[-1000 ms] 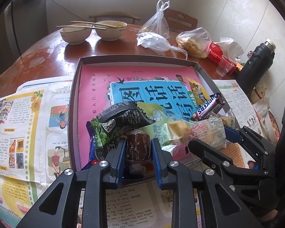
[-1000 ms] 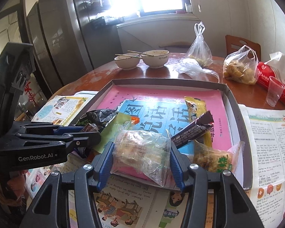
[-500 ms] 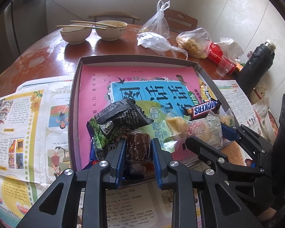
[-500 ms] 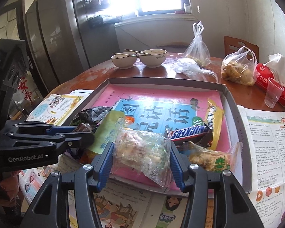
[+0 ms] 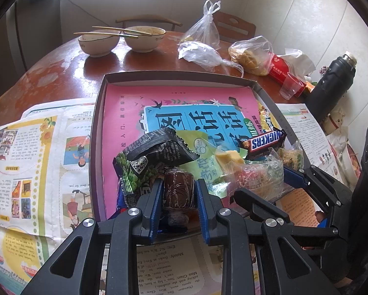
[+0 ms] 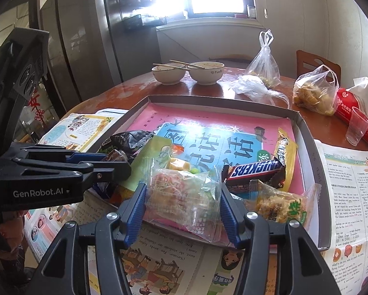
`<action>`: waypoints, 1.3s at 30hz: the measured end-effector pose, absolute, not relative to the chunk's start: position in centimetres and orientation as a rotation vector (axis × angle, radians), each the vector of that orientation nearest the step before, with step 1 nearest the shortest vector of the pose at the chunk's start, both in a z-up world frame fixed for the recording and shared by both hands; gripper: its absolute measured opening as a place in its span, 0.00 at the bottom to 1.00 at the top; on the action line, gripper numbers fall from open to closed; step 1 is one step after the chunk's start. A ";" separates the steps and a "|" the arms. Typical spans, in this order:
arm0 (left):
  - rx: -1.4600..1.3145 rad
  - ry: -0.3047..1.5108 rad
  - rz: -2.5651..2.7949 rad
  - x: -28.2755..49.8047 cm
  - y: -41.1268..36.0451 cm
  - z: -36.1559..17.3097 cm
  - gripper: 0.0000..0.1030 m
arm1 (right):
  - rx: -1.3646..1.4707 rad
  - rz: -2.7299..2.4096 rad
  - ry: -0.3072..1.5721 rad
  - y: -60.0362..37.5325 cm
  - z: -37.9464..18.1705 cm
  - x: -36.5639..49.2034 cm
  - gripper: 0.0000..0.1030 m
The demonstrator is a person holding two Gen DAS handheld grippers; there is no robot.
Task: Organize snacks
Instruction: 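Lower and release the pastry bag in the tray with the right gripper while the left releases the brown cake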
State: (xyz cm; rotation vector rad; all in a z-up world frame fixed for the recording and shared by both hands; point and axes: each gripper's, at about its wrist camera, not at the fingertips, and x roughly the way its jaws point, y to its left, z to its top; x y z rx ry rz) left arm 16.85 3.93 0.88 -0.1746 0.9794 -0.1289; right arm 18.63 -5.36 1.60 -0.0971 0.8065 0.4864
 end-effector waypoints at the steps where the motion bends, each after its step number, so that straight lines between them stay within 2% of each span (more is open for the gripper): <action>1: -0.173 0.979 -0.129 16.9 3.9 0.9 0.27 | -0.100 0.487 0.806 -5.3 1.6 18.6 0.55; 16: -0.168 0.981 -0.120 16.8 4.0 0.9 0.27 | -0.086 0.471 0.807 -5.9 1.8 18.5 0.60; 31: -0.166 0.984 -0.106 16.8 4.0 1.0 0.27 | -0.061 0.462 0.788 -6.8 2.4 17.7 0.61; 39: -0.167 0.980 -0.103 16.6 3.9 1.1 0.34 | -0.051 0.449 0.775 -7.4 2.8 17.2 0.61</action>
